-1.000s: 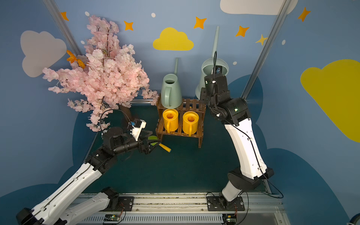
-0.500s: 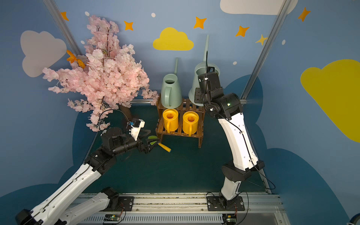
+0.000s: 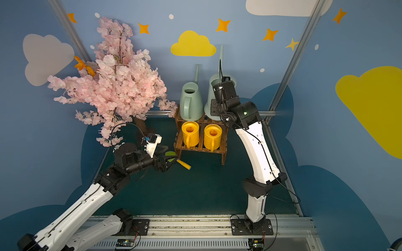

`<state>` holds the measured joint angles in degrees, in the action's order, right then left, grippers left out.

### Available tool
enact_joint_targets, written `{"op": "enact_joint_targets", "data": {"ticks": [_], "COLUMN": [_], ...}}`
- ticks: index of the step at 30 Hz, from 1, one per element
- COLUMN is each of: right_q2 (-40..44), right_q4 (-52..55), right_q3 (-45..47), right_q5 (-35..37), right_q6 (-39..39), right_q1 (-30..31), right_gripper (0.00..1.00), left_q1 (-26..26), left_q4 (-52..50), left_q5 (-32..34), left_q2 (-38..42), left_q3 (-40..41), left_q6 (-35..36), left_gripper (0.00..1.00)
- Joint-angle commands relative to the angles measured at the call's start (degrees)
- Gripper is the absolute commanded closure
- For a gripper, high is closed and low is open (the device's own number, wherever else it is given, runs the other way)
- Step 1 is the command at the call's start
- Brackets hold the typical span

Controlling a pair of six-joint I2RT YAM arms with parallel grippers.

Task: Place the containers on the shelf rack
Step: 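Place the container on the shelf.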

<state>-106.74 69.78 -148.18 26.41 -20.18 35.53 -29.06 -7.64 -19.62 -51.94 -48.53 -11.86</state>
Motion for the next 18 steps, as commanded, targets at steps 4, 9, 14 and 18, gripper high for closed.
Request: {"op": "enact_joint_targets", "data": {"ticks": [4,9,14,18], "right_q2": [-0.3,-0.7,-1.2,-1.5], "right_q4": [-2.0,-1.8,-1.4,-1.0], "right_q3": [-2.0,-2.0,-2.0,-2.0], "right_q5": [-0.1,-0.3,-0.5,-0.8], "right_q6": [-1.4,-1.9,-1.9,-2.2], "right_q1": [0.5,0.5,0.3,0.2], "right_gripper": [1.00,1.00,1.00,1.00], "left_q1": [-0.3,-0.2,-0.4,-0.2], "left_q4": [0.3,0.4,0.4,0.4], "left_q5": [0.0,0.3,0.3,0.4], "left_q2": [0.8,1.1,1.4,1.5], "left_q3": [0.8,1.2,1.4,1.6], "left_q6": [0.3,0.3,0.2,0.3], "left_gripper": [0.00,0.00,0.00,0.00]}}
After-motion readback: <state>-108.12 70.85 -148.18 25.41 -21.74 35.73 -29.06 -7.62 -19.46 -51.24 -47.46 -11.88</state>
